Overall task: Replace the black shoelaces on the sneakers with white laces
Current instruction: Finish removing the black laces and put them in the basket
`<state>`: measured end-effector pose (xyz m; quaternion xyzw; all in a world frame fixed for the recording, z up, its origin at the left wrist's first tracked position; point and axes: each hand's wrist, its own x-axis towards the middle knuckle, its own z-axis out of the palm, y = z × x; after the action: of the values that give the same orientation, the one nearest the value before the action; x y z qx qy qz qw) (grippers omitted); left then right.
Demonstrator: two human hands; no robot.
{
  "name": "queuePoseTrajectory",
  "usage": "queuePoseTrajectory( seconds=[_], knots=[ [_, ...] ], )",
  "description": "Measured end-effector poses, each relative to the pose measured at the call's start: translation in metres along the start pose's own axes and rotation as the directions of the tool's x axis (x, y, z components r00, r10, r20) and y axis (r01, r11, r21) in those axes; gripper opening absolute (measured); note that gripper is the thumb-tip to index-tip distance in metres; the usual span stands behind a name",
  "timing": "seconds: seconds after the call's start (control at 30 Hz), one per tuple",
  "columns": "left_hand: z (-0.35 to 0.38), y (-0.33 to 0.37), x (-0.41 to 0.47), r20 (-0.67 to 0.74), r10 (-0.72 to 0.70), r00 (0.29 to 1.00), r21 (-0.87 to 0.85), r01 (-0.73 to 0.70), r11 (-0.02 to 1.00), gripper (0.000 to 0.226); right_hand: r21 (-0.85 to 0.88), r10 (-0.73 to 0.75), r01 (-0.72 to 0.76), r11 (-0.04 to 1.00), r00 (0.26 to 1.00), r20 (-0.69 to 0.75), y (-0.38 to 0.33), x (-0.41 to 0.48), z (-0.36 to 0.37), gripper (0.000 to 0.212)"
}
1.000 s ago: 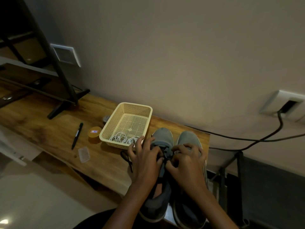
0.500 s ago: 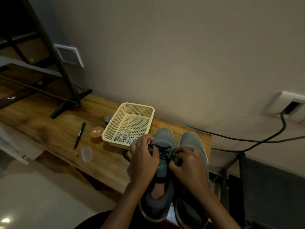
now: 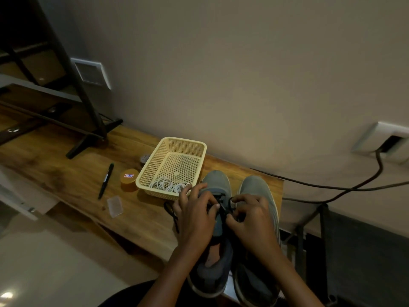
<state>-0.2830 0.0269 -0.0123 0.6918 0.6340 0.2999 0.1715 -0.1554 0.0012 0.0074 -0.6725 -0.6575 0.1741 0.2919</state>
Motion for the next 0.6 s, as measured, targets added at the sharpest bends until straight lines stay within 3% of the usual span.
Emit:
queuePoseTrajectory(
  seconds=[0.1,0.23,0.3,0.4,0.5,0.6],
  knots=[
    [-0.003,0.001,0.005,-0.082,-0.106,0.991,-0.144,0.093,0.985,0.013,-0.008,0.019,-0.019,1.0,1.0,-0.003,0.001,0.0,0.001,0.034],
    [-0.009,0.001,0.007,-0.155,-0.19,0.97,-0.283,0.141,0.949,0.019,-0.002,0.011,-0.011,1.0,1.0,-0.015,0.001,0.0,0.002,0.041],
    [-0.011,0.002,0.006,-0.131,-0.082,0.988,-0.187,0.056,0.981,0.014,-0.008,0.005,-0.005,1.0,1.0,-0.013,0.0,0.0,0.002,0.044],
    [-0.009,0.003,0.002,0.059,0.078,0.995,0.051,-0.081,0.995,0.029,-0.013,-0.01,0.01,1.0,1.0,-0.007,-0.001,0.0,0.001,0.042],
    [-0.007,0.003,0.0,0.156,0.055,0.986,0.22,-0.089,0.971,0.024,-0.015,-0.021,0.02,1.0,1.0,-0.016,-0.001,0.0,0.001,0.04],
    [-0.006,0.002,0.0,0.099,0.046,0.994,0.211,-0.066,0.975,0.012,-0.022,-0.018,0.018,1.0,1.0,-0.025,-0.002,-0.001,0.002,0.044]
  ],
)
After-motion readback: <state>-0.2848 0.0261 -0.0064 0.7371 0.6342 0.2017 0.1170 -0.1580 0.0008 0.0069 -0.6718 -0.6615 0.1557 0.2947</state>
